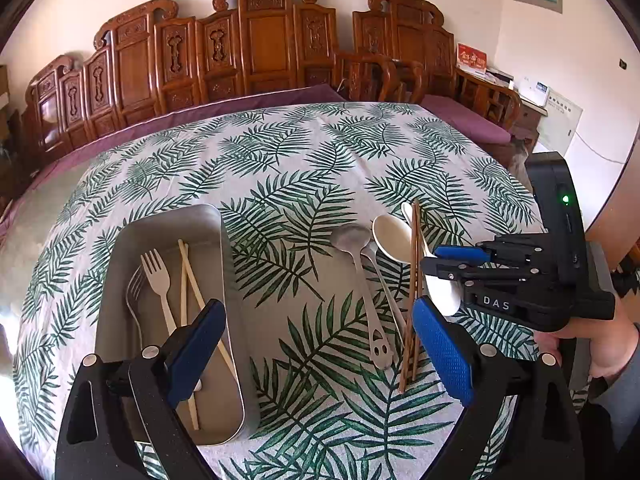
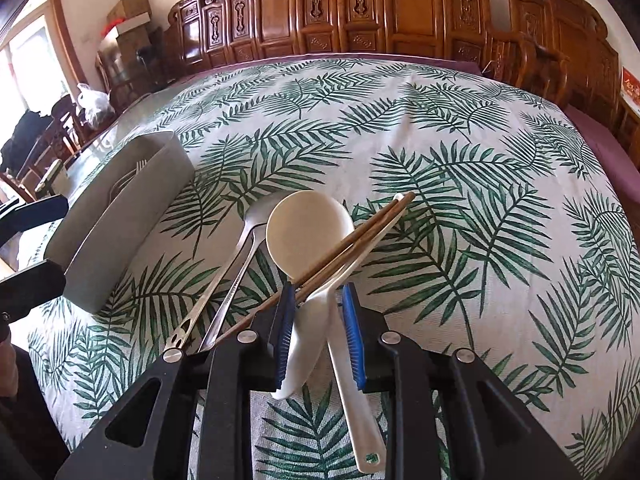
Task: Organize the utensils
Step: 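Move the right tool to the pile and grasp a wooden chopstick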
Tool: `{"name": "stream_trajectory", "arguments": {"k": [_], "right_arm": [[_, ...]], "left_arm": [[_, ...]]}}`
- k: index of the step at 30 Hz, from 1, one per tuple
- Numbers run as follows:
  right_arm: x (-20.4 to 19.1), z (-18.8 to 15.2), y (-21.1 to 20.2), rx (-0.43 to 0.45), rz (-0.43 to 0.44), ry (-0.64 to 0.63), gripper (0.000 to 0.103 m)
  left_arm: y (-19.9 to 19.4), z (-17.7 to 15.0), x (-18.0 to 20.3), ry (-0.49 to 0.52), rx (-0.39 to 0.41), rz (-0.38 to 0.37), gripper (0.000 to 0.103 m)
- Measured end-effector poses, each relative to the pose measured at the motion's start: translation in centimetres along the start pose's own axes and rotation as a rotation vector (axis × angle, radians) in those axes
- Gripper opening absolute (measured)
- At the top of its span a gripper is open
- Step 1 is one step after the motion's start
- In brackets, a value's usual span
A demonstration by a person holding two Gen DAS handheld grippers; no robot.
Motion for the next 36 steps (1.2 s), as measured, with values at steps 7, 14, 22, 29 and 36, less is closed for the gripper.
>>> {"name": "stream_trajectory", "arguments": {"k": [7, 14, 22, 29, 36], "right_arm": [[-0.7, -0.1, -0.5, 0.024, 0.0, -0.021, 0.023], [-1.7, 0.1, -0.8, 0.035, 0.031, -0.048, 0.017], [-1.1, -0.2, -1.1, 0.005, 0.039, 0.002, 0.018], [-1.1, -1.9, -2.2, -0.035, 0.038, 0.041, 0.021], [-1.3, -2.0, -1.5, -0.051, 0.05, 0.088, 0.036]], "left_arm": [[-0.1, 0.0, 0.1, 0.016, 0.003, 0.006, 0.091], [0.0, 0.0, 0.1, 0.018, -0.006, 0.008, 0.091], [0.2, -0.1, 0.4, 0.036, -0.014, 0.015, 0.091], [-0.1, -0.1, 0.5, 0.041, -0.004, 0.016, 0.091], [-0.4, -0.1, 0.3, 0.043, 0.001, 0.019, 0.091]]}}
Point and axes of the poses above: each gripper's, at about its wrist camera, not at the fingertips, and y roughly the way its jaws point, x to its right, z to its top, the point moved 3 cm from there along y, roughly the way its jaws point, and after that the axes turned 14 degrees about -z, right-handed, at the moved point
